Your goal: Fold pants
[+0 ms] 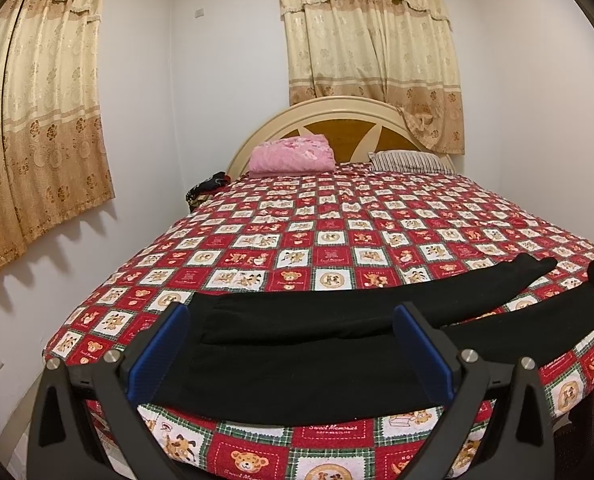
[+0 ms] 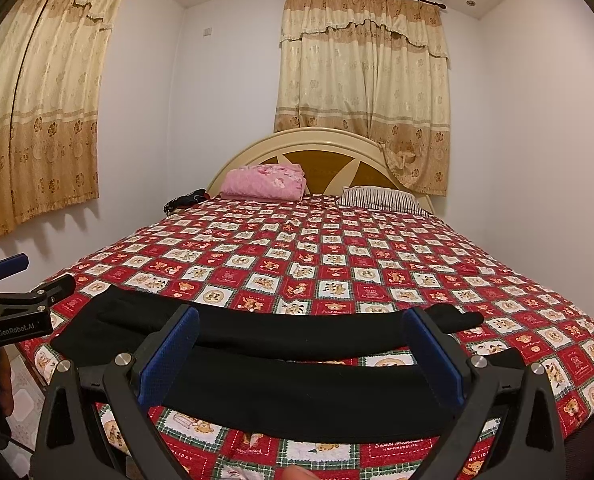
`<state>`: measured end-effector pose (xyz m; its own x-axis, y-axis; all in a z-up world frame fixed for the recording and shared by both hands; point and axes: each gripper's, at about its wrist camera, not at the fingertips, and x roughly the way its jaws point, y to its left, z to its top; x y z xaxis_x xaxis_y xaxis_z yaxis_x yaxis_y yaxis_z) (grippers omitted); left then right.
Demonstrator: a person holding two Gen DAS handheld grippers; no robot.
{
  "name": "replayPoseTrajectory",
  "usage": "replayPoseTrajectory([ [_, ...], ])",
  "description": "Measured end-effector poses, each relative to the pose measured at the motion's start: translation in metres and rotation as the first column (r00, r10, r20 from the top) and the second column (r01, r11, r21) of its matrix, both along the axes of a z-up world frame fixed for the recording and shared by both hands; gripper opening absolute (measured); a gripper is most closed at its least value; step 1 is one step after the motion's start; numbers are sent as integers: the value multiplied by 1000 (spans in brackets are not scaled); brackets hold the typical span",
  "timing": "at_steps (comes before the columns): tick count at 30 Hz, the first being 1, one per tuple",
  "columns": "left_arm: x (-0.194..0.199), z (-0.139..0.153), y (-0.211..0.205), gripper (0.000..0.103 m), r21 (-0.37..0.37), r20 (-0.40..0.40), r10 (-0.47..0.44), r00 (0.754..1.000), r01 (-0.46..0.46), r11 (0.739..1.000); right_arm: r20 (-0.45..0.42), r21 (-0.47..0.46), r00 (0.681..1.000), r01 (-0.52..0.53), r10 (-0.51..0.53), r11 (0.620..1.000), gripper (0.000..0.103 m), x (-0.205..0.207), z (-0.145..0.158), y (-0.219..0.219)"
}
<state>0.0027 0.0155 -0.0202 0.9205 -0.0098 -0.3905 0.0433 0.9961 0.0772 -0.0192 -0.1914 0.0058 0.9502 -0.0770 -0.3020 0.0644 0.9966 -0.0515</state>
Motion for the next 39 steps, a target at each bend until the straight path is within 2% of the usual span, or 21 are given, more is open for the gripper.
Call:
replayPoseTrajectory([
  [3,13,-4,9,103,14,-10,25,1000,-24,1000,-17,7,1000,21,-21,1000,102,8,-5,-5],
  [6,20,-7,19,103,-18,-21,45,999,-46,999,-40,0,998,44,-44,999,102,16,-10,-10],
  [9,23,-14,22,103,-20,-40,53,998,-54,998,-54,-4,997,47,-47,999,102,20,-15,-12],
  [15,25,-13,17,103,-27,-49,41,998,-43,999,-67,-20,997,47,-48,999,102,23,-17,-8],
  [22,48,-24,19,103,-36,-94,8,996,-11,999,-124,-9,990,73,-73,997,102,43,-33,-19],
  [26,72,-34,20,103,4,-127,-19,992,20,1000,-167,14,982,93,-89,996,102,61,-45,-39],
  [29,99,-43,36,103,44,-156,1,988,6,999,-201,18,973,118,-112,993,102,77,-52,-60],
  [33,138,-53,77,103,103,-183,93,979,-75,992,-240,-29,959,149,-152,988,102,101,-59,-87],
  [39,183,-69,131,103,101,-249,182,951,-162,982,-299,-61,936,176,-186,982,102,138,-68,-118],
])
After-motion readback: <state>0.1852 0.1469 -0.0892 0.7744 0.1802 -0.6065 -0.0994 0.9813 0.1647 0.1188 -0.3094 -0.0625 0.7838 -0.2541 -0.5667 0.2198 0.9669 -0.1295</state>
